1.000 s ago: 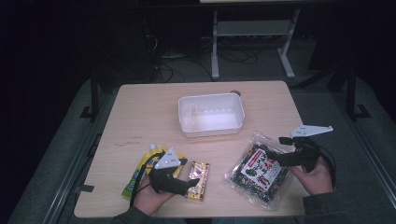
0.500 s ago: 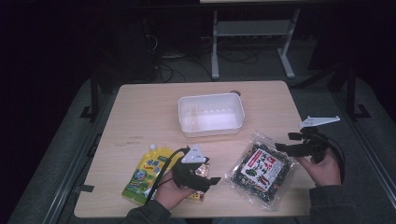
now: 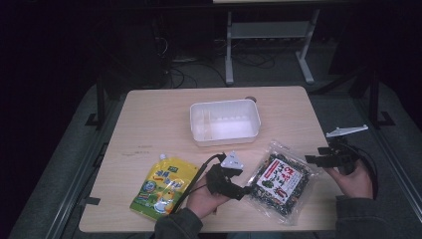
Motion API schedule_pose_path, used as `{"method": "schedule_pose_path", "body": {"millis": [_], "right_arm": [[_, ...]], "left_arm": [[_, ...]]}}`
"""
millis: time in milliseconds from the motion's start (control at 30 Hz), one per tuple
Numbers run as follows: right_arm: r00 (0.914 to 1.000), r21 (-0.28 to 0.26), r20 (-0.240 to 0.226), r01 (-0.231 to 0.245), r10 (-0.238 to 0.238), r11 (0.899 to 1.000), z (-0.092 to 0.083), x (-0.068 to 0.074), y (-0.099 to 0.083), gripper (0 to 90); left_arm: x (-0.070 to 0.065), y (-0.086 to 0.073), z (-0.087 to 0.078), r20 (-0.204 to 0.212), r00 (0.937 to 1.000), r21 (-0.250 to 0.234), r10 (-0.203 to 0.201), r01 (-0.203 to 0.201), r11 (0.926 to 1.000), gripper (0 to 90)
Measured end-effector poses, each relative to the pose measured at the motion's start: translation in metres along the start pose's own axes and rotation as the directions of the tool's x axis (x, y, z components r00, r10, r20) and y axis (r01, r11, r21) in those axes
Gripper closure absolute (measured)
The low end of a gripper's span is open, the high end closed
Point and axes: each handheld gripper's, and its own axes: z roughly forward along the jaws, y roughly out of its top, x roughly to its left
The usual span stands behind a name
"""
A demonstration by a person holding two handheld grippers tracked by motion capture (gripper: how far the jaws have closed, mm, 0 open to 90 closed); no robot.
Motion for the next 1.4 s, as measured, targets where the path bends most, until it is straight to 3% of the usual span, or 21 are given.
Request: {"method": "schedule_pose_path", "body": {"millis": [267,533,833,1033,1200,1400], "right_arm": [[0.9986,0.031,0.023,-0.048,0.047,0.998,0.0,-0.015,-0.011,35.6],[0.9945,0.056,0.021,-0.104,0.103,0.993,0.003,-0.027,-0.022,39.2],[0.9914,0.08,0.012,-0.131,0.13,0.988,0.007,-0.034,-0.028,43.1],[0.9879,0.089,-0.013,-0.153,0.155,0.984,0.01,-0.039,-0.034,49.4],[0.9845,0.098,-0.042,-0.166,0.17,0.981,0.015,-0.041,-0.035,60.2],[0.9824,0.097,-0.048,-0.175,0.18,0.98,0.016,-0.041,-0.036,68.7]], "left_arm": [[-0.004,0.005,0.018,0.011,0.9999,0.059,0.001,-0.002,0.9982,41.0],[-0.004,0.004,0.029,0.006,1.0,0.107,-0.004,0.003,0.9942,41.5],[-0.004,0.003,0.034,-0.001,1.0,0.137,-0.005,0.005,0.9906,41.2],[-0.003,0.002,0.038,-0.001,1.0,0.154,-0.007,0.007,0.9881,41.0],[-0.002,0.001,0.042,-0.005,0.9999,0.173,-0.016,0.017,0.9848,40.5],[-0.002,0.001,0.045,-0.008,0.9999,0.183,-0.01,0.012,0.983,40.2]]}}
